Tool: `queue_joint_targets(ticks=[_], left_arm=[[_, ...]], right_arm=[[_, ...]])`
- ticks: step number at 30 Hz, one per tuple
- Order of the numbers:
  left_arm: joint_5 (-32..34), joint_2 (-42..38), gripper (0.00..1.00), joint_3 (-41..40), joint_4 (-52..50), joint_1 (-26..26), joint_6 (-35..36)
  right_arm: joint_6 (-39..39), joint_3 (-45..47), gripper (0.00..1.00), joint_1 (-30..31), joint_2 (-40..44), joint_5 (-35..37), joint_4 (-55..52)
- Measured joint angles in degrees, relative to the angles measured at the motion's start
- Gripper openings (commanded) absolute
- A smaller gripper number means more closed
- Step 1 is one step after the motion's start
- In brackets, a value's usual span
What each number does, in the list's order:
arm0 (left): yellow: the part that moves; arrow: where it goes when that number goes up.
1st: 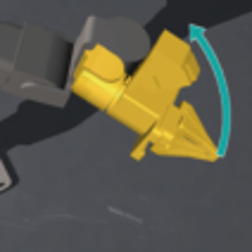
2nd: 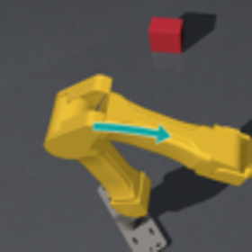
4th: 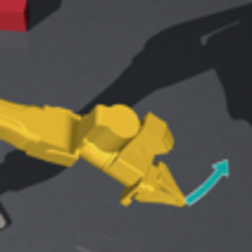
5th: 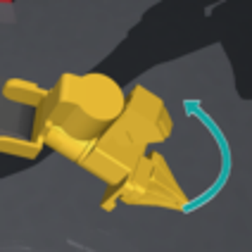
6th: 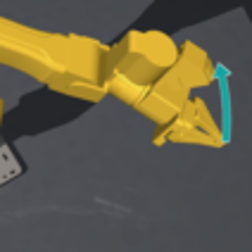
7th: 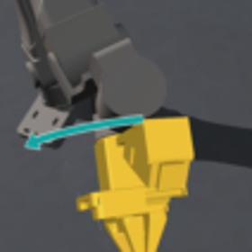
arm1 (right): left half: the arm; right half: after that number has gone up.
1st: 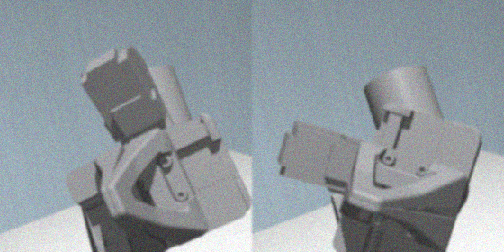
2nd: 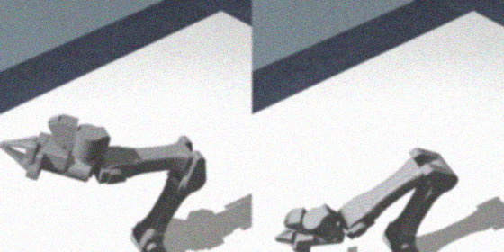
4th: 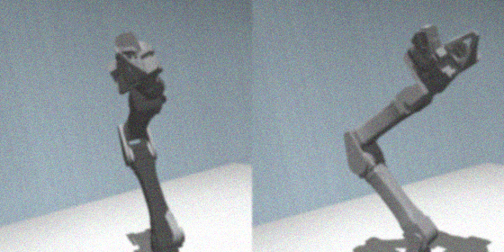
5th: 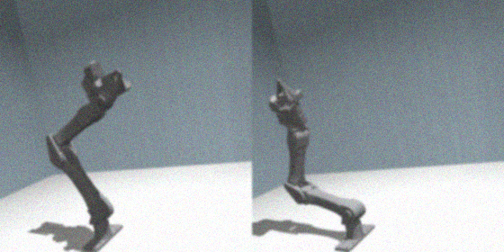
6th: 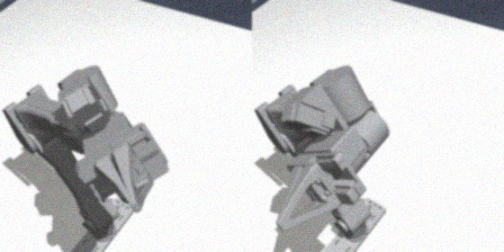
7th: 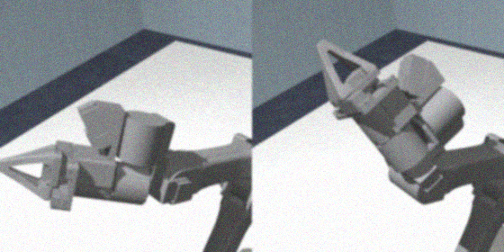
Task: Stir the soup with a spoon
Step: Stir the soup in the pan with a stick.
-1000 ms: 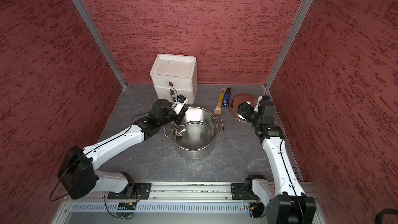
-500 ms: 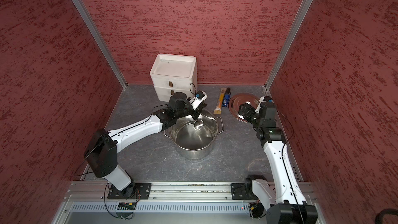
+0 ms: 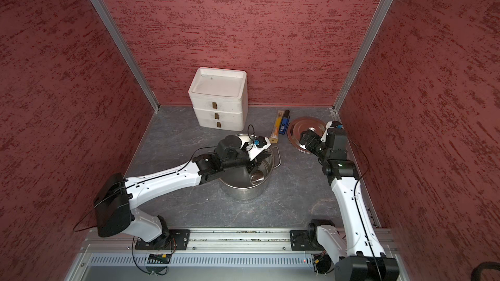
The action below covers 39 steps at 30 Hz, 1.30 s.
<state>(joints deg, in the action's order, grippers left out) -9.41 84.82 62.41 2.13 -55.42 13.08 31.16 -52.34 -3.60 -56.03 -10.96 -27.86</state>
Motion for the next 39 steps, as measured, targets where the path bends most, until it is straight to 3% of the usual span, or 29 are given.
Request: queue_joint_targets(ticks=[10,19,29,34,39], left_arm=[[8.70,-14.84,0.00,-10.03,-8.07,0.52,-2.60],[11.21,-17.09,0.00,-11.76,-9.73,9.99,-3.13],[6.80,-7.19,0.00,-6.21,-7.37,18.34,-0.70],[3.58,0.61,0.00,-0.22,-4.94,18.82,0.50],[1.97,7.43,0.00,5.88,-2.67,15.89,0.52]], right_arm=[[0.46,0.76,0.96,0.00,-1.44,-0.52,0.98],[1.25,0.76,0.95,0.00,-3.23,-1.29,2.45],[0.72,0.74,0.98,0.00,-2.91,-1.49,1.92],[-0.17,0.61,0.98,0.00,-0.90,-1.42,0.70],[-0.57,0.42,0.98,0.00,0.24,-1.29,0.00]])
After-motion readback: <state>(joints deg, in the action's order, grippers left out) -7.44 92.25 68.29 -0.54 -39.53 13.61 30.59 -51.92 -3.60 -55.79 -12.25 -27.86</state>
